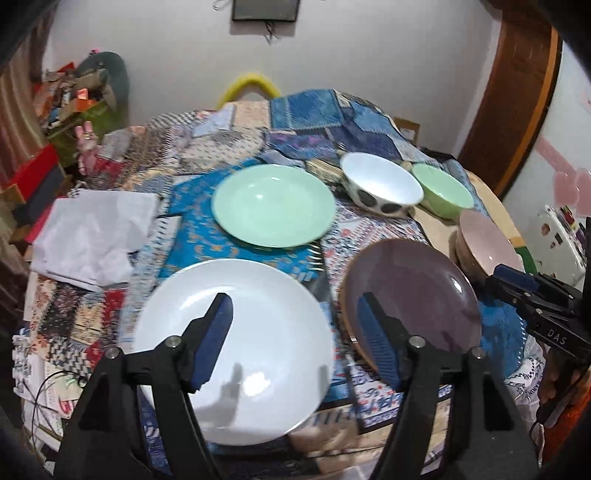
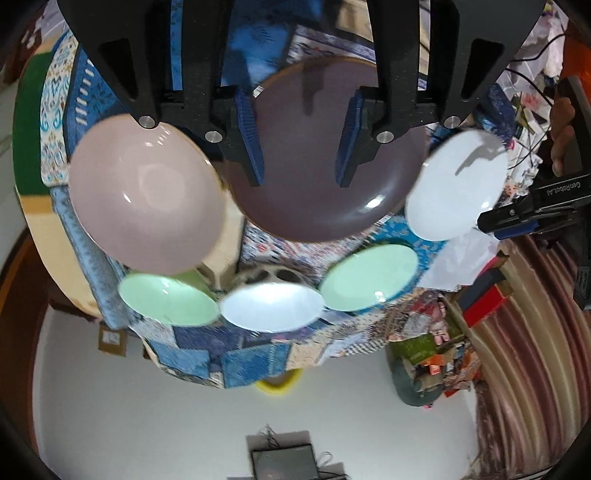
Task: Organize plates and bowls
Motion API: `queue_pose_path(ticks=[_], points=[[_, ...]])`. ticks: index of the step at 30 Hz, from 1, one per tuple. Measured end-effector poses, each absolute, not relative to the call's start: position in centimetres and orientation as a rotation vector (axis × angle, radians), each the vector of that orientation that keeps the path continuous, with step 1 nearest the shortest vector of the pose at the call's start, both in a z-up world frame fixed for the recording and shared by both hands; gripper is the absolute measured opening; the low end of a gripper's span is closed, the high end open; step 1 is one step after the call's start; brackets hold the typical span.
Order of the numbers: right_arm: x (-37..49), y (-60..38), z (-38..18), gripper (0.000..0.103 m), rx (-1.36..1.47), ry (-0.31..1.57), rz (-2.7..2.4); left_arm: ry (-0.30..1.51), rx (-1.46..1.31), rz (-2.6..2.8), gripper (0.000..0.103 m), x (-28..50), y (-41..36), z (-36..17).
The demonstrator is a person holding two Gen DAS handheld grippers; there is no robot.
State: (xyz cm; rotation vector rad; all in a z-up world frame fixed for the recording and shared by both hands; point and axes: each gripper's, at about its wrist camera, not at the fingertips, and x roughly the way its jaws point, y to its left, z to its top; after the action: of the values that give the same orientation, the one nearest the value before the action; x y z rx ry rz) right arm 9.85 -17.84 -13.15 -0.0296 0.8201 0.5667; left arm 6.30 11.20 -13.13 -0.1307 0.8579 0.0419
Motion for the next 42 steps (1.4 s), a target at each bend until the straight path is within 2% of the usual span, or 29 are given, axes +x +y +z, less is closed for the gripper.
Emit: queue_pose_path(ticks=[5, 9, 13, 24, 26, 31, 35, 38, 42], points=[[9.7, -15.0, -12.5, 0.043, -0.066, 0.796, 0.622, 0.847, -0.137, 0.117, 0.083, 4.6, 13.9, -12.8], [9.9, -12.2, -12.5, 0.045, -0.099, 0.795, 0.678, 0.861, -0.143, 0.166, 0.083, 3.7, 16.0, -13.5], [10.1, -9.6, -13.0, 0.057, -0.121, 0.803, 0.719, 0.901, -0.183, 0.216, 0.083, 2.9, 18.7, -15.2], [11.7, -3.1, -15.6, 0.058, -0.214, 0.868, 0.804, 0.958, -0.256, 0.284, 0.083, 2.0, 23.1, -19.8], [11.9, -2.3, -15.9, 0.056, -0.239, 0.875, 0.809, 0.965, -0.261, 0.283, 0.077, 2.1, 23.4, -20.5], [13.0, -0.4, -17.3, 0.037, -0.283, 0.92, 0.82, 0.992, -0.286, 0.246, 0.059, 2.4, 23.8, -21.9], [13.4, 0.7, -18.6, 0.027, -0.33, 0.967, 0.833, 1.005, -0.299, 0.214, 0.045, 2.6, 23.7, -22.7], [13.8, 1.1, -19.4, 0.025, -0.346, 1.0, 0.829, 1.019, -0.312, 0.188, 0.036, 2.8, 23.6, -23.1], [14.2, 1.4, -20.1, 0.023, -0.347, 1.032, 0.832, 1.016, -0.318, 0.159, 0.03, 3.0, 23.4, -23.3]])
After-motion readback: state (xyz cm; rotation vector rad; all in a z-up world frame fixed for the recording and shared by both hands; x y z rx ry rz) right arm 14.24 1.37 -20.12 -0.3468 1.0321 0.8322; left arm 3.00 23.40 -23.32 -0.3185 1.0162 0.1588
